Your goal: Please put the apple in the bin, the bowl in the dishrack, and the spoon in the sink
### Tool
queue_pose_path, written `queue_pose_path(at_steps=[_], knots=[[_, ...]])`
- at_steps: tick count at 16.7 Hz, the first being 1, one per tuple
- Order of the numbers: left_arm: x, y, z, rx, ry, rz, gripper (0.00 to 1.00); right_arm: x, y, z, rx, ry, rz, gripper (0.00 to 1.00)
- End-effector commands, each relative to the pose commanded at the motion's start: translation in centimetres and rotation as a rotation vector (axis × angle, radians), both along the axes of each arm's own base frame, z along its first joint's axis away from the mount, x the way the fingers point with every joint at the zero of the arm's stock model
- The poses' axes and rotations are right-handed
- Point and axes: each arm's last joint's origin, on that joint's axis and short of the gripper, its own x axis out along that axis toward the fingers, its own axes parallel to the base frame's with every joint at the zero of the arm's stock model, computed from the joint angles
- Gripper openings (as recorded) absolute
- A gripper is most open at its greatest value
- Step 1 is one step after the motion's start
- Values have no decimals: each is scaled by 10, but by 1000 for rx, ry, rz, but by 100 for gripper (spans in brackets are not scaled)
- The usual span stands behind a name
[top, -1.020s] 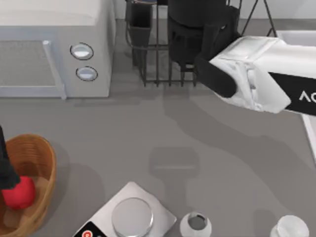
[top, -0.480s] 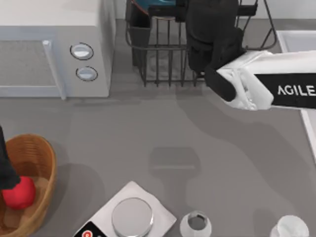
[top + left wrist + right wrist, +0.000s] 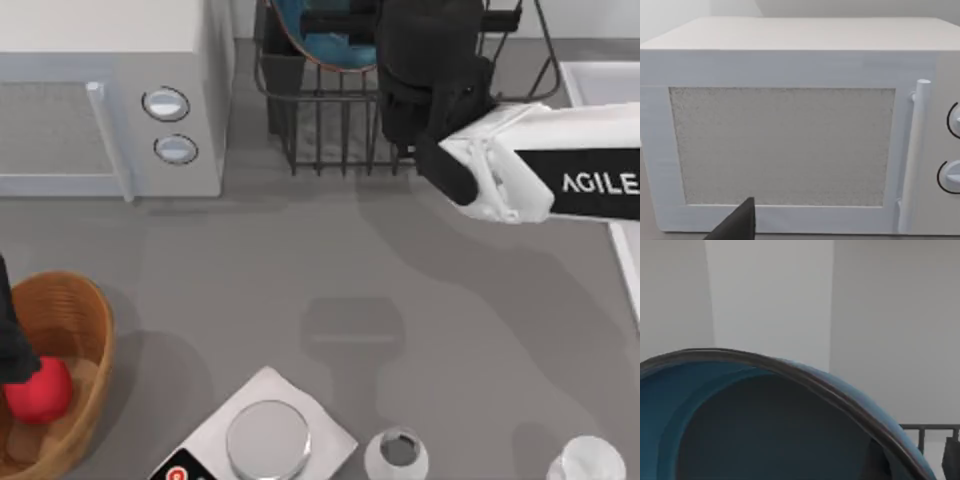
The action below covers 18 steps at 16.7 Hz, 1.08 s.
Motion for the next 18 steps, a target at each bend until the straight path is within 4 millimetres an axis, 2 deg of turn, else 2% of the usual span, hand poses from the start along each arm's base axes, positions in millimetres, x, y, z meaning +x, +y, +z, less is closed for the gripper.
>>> queue_pose_path(at_steps=[6, 16, 18], knots=[[0, 0, 0, 0, 0, 0, 100, 0, 0, 0, 0, 0, 0, 98], [0, 0, 0, 0, 0, 0, 100, -1, 1, 0, 0, 0, 2, 100], [0, 0, 0, 0, 0, 0, 100, -3, -8, 3, -3, 6, 13, 100]])
